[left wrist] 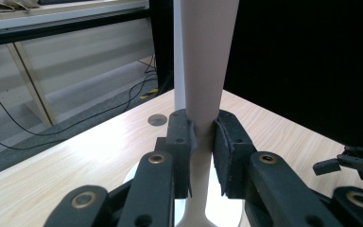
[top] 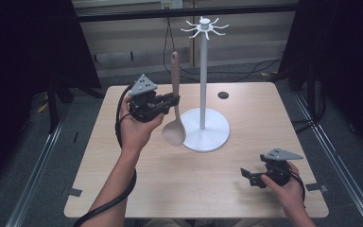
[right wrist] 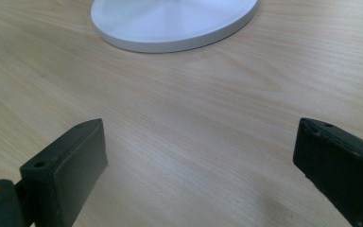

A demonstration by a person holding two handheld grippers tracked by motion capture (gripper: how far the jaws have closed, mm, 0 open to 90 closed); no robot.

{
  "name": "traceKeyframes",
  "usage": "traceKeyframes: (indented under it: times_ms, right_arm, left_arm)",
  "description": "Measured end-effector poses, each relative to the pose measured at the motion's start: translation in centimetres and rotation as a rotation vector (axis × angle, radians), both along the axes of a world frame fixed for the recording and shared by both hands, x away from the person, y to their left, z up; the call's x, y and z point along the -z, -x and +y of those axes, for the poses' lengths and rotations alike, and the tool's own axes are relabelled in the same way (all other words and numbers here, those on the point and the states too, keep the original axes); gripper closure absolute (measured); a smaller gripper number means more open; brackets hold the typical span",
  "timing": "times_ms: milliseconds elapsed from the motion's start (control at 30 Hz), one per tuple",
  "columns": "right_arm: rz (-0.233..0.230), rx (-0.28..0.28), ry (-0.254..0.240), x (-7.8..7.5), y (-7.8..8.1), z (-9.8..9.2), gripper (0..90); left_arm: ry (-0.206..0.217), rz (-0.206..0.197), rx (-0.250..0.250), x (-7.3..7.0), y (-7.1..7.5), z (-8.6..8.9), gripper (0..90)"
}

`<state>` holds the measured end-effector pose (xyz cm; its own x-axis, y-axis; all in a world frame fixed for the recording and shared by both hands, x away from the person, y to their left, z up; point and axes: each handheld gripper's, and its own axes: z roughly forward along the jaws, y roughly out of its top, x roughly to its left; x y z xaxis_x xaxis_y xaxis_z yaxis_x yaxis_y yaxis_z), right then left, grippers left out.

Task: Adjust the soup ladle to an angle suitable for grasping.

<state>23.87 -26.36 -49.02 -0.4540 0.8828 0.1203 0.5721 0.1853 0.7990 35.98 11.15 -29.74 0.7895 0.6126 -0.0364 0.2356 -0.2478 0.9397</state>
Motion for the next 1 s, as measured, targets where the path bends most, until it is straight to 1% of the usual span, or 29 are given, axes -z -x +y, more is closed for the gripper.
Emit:
traceKeyframes:
  times_ms: [33,100,600,733,900,1000]
  right_arm:
    - [0.0,0.001,0.0,0.0,0.0,0.0,2.8]
    - [0.001,-0.001,0.0,0.0,0.0,-0.1,2.8]
    - [-0.003,0.0,-0.003,0.0,0.0,0.0,2.8]
    - [-0.004,0.0,0.001,0.0,0.0,-0.1,2.8]
    - [-0.005,-0.001,-0.001,-0.1,0.0,-0.1,2.8]
    - [-0.005,-0.001,-0.002,0.0,0.0,-0.1,2.8]
  left_arm:
    - [-0.003,-0.005,0.003,-0.2,-0.1,-0.1,77.8]
    - [-0.006,-0.003,0.004,-0.3,-0.1,-0.3,77.8]
    - [-0.002,-0.005,0.005,-1.2,-0.7,-1.0,77.7]
    - [-0.01,0.001,0.005,-1.6,-1.0,-1.4,77.7]
    - [-0.018,-0.004,0.004,-2.0,-1.3,-1.7,77.7]
    - [-0.019,0.0,0.002,-2.2,-1.5,-1.9,77.7]
